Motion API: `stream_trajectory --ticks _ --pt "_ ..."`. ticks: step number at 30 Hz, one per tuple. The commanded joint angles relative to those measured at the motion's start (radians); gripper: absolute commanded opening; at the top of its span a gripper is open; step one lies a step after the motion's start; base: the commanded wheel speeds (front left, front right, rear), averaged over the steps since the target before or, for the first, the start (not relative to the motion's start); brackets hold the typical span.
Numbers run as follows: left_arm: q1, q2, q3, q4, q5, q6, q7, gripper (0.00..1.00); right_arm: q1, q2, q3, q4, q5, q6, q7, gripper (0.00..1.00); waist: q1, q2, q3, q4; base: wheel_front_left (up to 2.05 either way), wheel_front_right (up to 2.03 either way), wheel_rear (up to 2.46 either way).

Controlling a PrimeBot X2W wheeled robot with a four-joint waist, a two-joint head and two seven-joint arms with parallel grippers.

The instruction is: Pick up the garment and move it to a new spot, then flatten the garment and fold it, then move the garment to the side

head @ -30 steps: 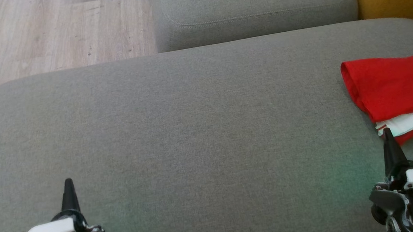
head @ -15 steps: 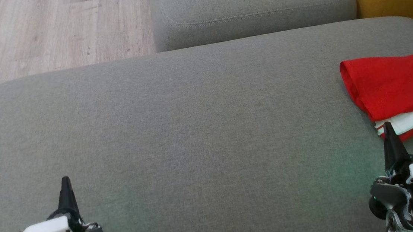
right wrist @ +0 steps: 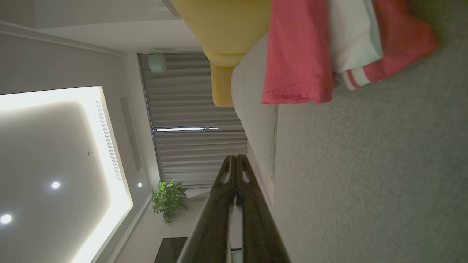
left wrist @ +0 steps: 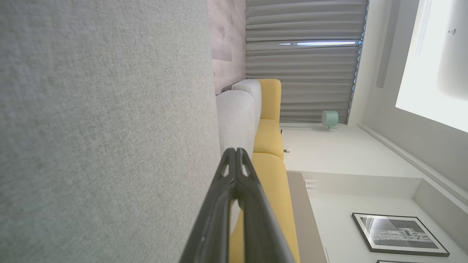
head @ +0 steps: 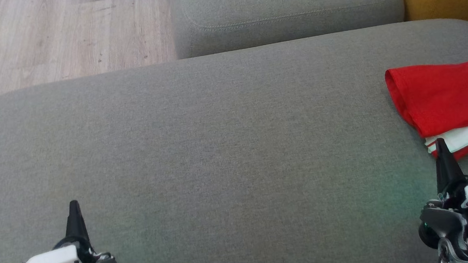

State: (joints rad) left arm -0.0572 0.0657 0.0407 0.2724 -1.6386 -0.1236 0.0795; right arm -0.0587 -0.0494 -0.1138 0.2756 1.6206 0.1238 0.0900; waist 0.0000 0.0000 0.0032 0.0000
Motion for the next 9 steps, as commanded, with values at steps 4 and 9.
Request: stream_trajectory --ticks 4,9 --pt "-0.048 0.007 0.043 -0.029 0.005 -0.007 0.009 0.00 -0.048 -0.013 0.016 -0.032 0.002 0.007 0.010 0.00 0.0000 0.0000 0.000 0.000 0.00 0.00 0.00" --pt "-0.048 0.005 0.044 -0.029 0.006 -0.007 0.011 0.00 -0.048 -0.012 0.015 -0.032 0.001 0.007 0.011 0.00 0.0000 0.0000 0.000 0.000 0.00 0.00 0.00"
